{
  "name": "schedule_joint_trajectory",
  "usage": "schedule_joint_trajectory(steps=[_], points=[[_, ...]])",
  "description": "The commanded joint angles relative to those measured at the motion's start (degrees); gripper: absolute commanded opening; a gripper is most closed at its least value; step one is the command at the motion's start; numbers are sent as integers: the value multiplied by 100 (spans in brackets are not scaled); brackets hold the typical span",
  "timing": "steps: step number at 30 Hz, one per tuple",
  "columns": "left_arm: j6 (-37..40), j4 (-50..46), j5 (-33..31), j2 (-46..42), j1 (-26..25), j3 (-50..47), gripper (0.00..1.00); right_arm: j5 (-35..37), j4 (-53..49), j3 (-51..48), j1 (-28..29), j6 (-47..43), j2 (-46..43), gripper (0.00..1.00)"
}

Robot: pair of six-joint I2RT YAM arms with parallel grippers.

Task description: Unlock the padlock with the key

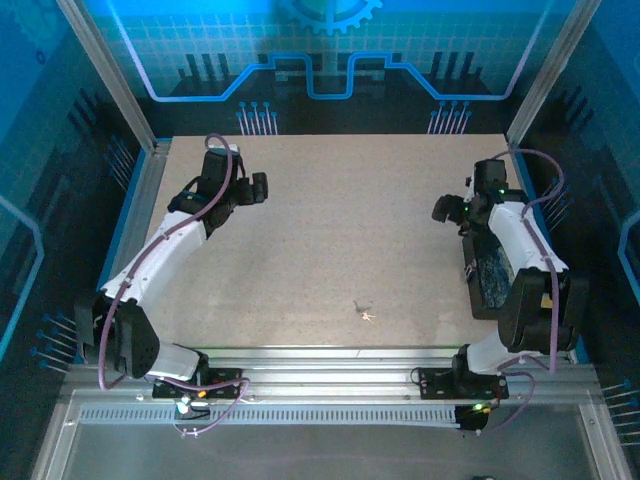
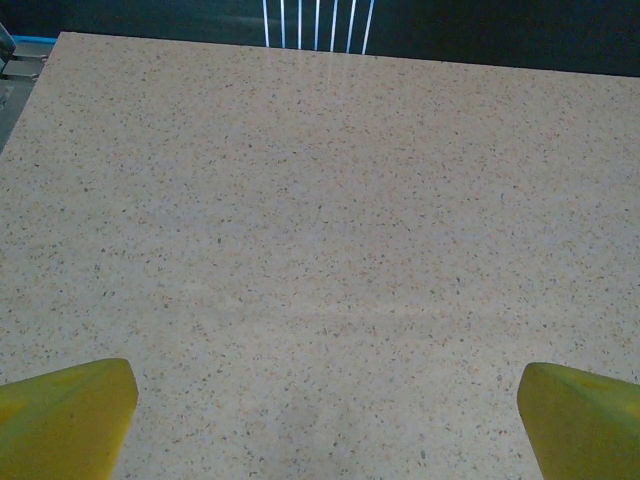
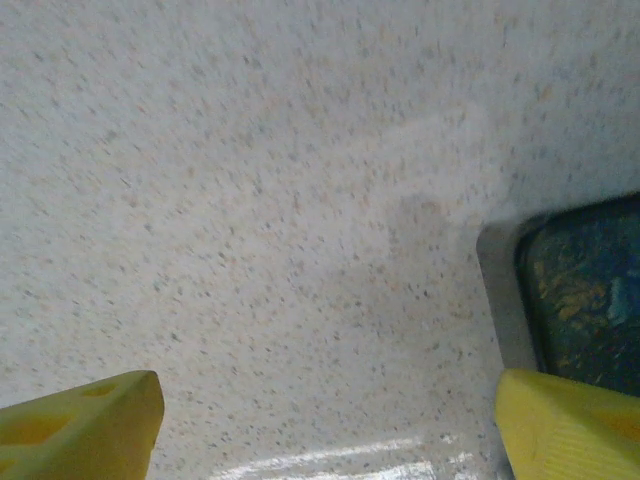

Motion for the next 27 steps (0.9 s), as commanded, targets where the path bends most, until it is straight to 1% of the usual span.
schedule_joint_trajectory(steps=[1,6,9,13,16,20,23,27], points=[[-49,-113,3,-20,17,299,99,-45,-347,200,-266,91,-324,87],[-40,-188,22,-17,12,329,99,145,-370,5,-955,175,-391,88],[-29,-220,20,-40,12,313,99,3,-219,-153,-1319,214,-264,88],[-44,-183,-2,-121,11,231,99,-377,31,-291,-1425,105,9,87],[-90,-178,7,-138,14,222,99,-520,33,-277,-1168,-28,256,87],[-114,-176,82,-147,8,222,99,-785,117,-268,-673,-42,509,86],[-61,-177,73,-138,9,214,99,-1067,233,-223,-157,4,634,84],[-60,-172,74,-156,9,188,99,-1329,449,-96,757,190,858,84]])
